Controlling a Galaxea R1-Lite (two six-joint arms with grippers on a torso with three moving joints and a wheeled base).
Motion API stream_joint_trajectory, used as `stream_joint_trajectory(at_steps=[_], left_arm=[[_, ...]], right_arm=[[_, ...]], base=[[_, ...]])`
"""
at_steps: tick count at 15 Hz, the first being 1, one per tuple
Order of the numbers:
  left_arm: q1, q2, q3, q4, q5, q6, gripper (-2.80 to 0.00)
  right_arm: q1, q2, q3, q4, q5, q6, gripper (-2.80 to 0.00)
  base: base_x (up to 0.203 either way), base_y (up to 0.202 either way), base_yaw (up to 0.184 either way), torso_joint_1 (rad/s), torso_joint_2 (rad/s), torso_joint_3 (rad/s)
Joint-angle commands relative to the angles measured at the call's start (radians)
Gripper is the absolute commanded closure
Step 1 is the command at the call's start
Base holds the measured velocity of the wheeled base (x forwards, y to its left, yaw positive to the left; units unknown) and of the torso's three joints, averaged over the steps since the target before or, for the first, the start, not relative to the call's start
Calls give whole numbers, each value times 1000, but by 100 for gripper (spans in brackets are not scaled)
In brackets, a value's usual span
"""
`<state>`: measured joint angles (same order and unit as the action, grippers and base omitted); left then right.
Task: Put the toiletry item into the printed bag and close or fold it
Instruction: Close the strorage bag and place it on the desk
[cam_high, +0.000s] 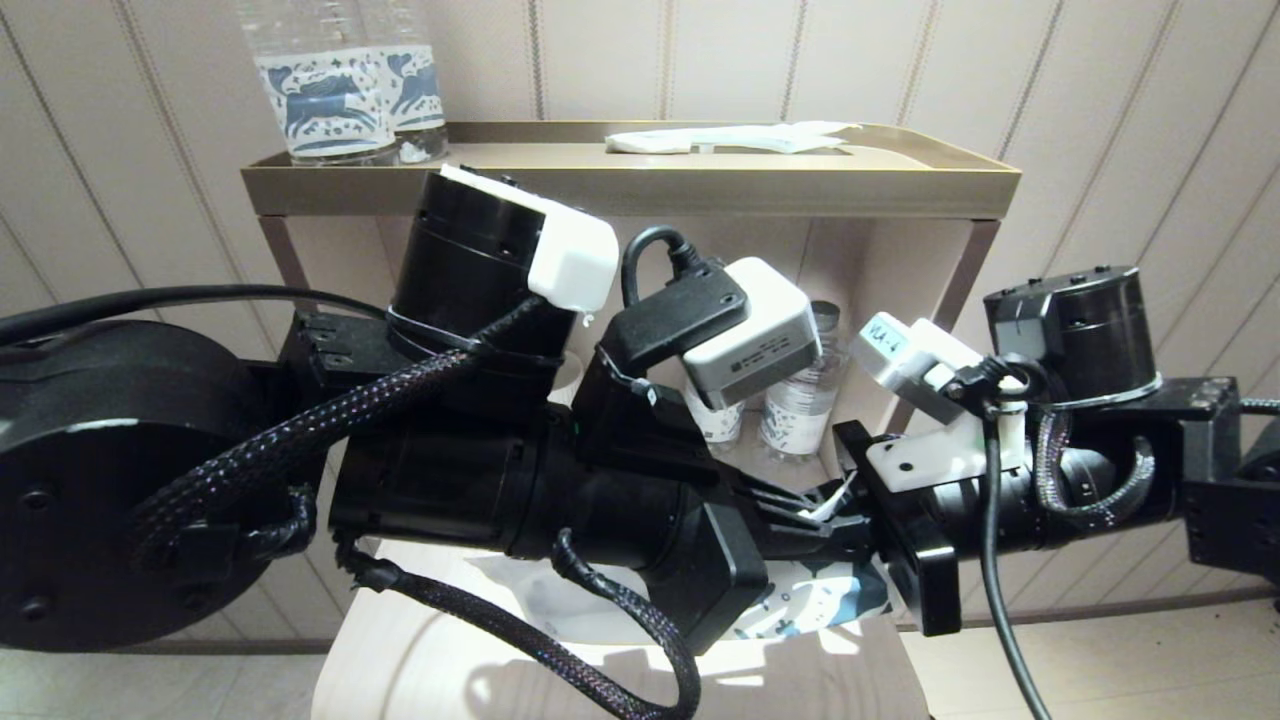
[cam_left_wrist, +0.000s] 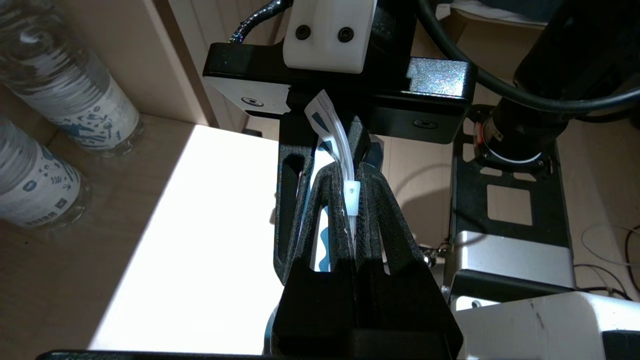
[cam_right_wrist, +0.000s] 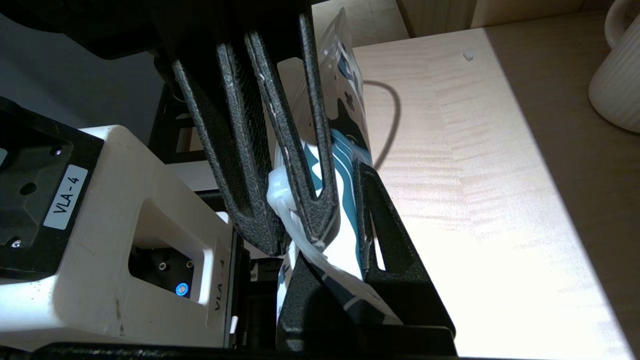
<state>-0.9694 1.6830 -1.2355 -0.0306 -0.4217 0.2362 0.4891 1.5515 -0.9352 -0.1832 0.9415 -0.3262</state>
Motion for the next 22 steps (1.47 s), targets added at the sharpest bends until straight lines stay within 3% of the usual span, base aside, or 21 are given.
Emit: stream_joint_trajectory(at_steps=[1, 8, 22], left_arm=[[0, -11, 22, 4, 0, 2, 0], [27, -66, 93, 8, 3, 35, 0], [128, -142, 237, -25, -3, 41, 0]], right_arm=[[0, -4, 4, -4, 5, -3, 0], [0, -10, 29, 5, 7, -79, 0], [35, -181, 41, 78, 24, -79, 0]], base=[[0, 0, 0, 0, 0, 0], [0, 0, 0, 0, 0, 0], [0, 0, 0, 0, 0, 0]])
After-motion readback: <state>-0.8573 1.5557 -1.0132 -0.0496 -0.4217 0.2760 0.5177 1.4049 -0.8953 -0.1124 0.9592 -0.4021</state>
